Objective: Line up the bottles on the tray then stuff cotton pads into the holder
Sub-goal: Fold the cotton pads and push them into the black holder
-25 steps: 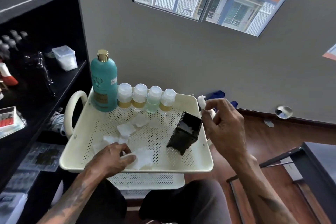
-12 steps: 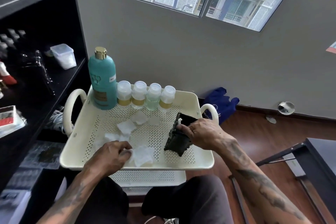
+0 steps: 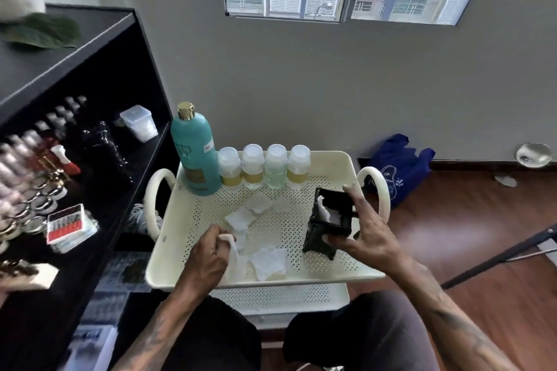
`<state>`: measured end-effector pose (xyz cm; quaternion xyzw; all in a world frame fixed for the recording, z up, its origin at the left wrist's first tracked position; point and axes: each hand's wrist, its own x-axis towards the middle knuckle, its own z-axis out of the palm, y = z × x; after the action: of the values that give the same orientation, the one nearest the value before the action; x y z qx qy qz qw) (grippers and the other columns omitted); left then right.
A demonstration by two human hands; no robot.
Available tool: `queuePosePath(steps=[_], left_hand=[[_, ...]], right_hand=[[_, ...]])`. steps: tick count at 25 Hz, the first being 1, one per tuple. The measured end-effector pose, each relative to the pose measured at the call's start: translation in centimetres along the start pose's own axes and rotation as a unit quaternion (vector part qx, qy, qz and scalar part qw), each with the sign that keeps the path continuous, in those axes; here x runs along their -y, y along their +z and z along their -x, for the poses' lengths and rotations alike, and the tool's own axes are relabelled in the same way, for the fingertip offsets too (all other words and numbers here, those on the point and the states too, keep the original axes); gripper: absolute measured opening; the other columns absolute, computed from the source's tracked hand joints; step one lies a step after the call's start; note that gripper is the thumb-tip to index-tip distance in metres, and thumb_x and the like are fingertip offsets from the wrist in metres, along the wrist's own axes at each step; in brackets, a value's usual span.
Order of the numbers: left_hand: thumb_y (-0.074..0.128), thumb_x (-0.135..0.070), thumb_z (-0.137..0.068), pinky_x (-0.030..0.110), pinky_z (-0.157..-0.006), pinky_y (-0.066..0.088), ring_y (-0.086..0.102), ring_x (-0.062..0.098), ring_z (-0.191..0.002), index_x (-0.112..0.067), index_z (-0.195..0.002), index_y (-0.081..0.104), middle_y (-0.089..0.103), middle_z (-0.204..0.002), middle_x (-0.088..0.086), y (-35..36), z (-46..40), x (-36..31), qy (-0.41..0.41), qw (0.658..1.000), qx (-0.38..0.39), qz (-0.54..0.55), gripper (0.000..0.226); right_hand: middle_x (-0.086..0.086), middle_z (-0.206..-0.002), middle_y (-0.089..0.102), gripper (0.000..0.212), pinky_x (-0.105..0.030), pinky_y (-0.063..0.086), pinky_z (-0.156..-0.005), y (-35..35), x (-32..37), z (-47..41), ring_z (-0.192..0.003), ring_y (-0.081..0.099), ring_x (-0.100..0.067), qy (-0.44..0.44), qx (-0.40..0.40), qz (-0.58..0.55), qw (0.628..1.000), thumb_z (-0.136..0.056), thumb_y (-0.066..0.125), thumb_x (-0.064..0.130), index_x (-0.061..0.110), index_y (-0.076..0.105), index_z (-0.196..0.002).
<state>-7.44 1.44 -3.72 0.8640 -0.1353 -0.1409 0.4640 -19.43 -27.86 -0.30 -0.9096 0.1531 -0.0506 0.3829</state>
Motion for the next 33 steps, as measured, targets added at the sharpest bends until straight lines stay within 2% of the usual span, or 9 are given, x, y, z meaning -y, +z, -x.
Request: queuePosePath(steps=[4, 9, 12, 16, 22, 24, 26, 30, 33], left_hand=[[0.045, -0.036, -0.079, 0.035, -0.057, 0.04, 0.055, 0.02, -0.066, -0.017, -0.086, 0.049, 0.06, -0.076, 0.005, -0.9, -0.3, -3.5, -0.008, 1.0, 0.023, -0.015, 0.021], [0.073, -0.028, -0.087, 0.044, -0.068, 0.061, 0.073, 0.029, -0.079, -0.015, -0.097, 0.069, 0.076, -0.09, 0.009, 0.0, -1.5, -10.9, 0.028, 0.986, 0.153, 0.067, 0.017], [0.071, -0.032, -0.084, 0.035, -0.071, 0.062, 0.075, 0.022, -0.085, -0.012, -0.1, 0.076, 0.078, -0.097, 0.009, 1.2, -2.8, -15.1, 0.046, 0.966, 0.206, 0.151, 0.026], [0.065, -0.019, -0.091, 0.035, -0.077, 0.06, 0.072, 0.023, -0.088, -0.003, -0.104, 0.074, 0.076, -0.103, 0.017, 4.3, -5.0, -17.8, 0.071, 0.949, 0.253, 0.174, 0.023], [0.081, -0.021, -0.079, 0.016, -0.065, 0.054, 0.071, 0.005, -0.076, -0.024, -0.089, 0.076, 0.076, -0.086, -0.011, 8.5, -5.8, -16.8, 0.177, 0.97, 0.166, 0.004, 0.011], [0.081, -0.028, -0.079, 0.013, -0.063, 0.048, 0.064, 0.0, -0.073, -0.033, -0.089, 0.073, 0.068, -0.086, -0.014, 8.8, -6.1, -16.5, 0.304, 0.94, 0.108, -0.111, 0.013], [0.078, -0.037, -0.079, 0.024, -0.068, 0.051, 0.061, 0.007, -0.083, -0.031, -0.103, 0.071, 0.06, -0.1, -0.009, 8.7, -6.1, -16.1, 0.375, 0.899, 0.065, -0.214, 0.026], [0.083, -0.037, -0.074, 0.026, -0.08, 0.049, 0.053, 0.008, -0.093, -0.031, -0.128, 0.057, 0.047, -0.122, -0.009, 6.5, -5.4, -16.0, 0.335, 0.919, 0.053, -0.199, 0.06], [0.08, -0.026, -0.079, 0.032, -0.09, 0.049, 0.054, 0.014, -0.101, -0.028, -0.127, 0.059, 0.048, -0.12, -0.009, 4.0, -4.0, -16.2, 0.36, 0.905, 0.027, -0.225, 0.052]], right_hand=[[0.029, -0.127, 0.05, 0.099, -0.033, 0.054, -0.078, 2.7, -1.2, 0.7, -0.098, 0.06, -0.009, -0.005, -0.103, -0.14, 0.985, -0.064, 0.082, 0.047, 0.057, 0.023, -0.143], [0.016, -0.131, 0.05, 0.102, -0.043, 0.056, -0.083, 3.5, -1.9, 0.8, -0.117, 0.055, -0.013, -0.013, -0.157, -0.108, 0.982, -0.062, 0.073, 0.068, 0.051, 0.019, -0.146], [0.012, -0.131, 0.051, 0.102, -0.046, 0.054, -0.082, 4.1, -2.3, 0.7, -0.117, 0.055, -0.016, -0.035, -0.177, -0.092, 0.979, -0.067, 0.071, 0.068, 0.047, 0.015, -0.149], [0.017, -0.123, 0.053, 0.104, -0.032, 0.054, -0.081, 4.4, -2.9, 0.5, -0.112, 0.055, -0.011, -0.042, -0.195, -0.089, 0.976, -0.066, 0.073, 0.07, 0.047, 0.016, -0.149], [0.007, -0.122, 0.06, 0.098, -0.008, 0.035, -0.084, 5.0, -3.2, 0.3, -0.107, 0.054, -0.008, -0.048, -0.217, -0.089, 0.971, -0.065, 0.067, 0.075, 0.042, 0.024, -0.147], [0.018, -0.128, 0.053, 0.099, -0.009, 0.036, -0.086, 4.9, -3.2, 0.1, -0.109, 0.051, -0.004, -0.059, -0.218, -0.088, 0.97, -0.067, 0.069, 0.072, 0.05, 0.016, -0.148], [0.03, -0.128, 0.048, 0.1, -0.017, 0.044, -0.085, 4.8, -3.1, 0.0, -0.111, 0.051, -0.003, -0.056, -0.212, -0.091, 0.972, -0.066, 0.072, 0.07, 0.053, 0.015, -0.147], [0.025, -0.136, 0.047, 0.103, -0.026, 0.048, -0.088, 5.0, -3.4, 0.0, -0.116, 0.051, -0.007, -0.066, -0.209, -0.086, 0.972, -0.067, 0.073, 0.063, 0.049, 0.012, -0.149], [0.019, -0.133, 0.048, 0.108, -0.024, 0.047, -0.085, 5.2, -3.4, 0.0, -0.113, 0.051, -0.01, -0.067, -0.216, -0.07, 0.971, -0.067, 0.074, 0.058, 0.047, 0.007, -0.151]])
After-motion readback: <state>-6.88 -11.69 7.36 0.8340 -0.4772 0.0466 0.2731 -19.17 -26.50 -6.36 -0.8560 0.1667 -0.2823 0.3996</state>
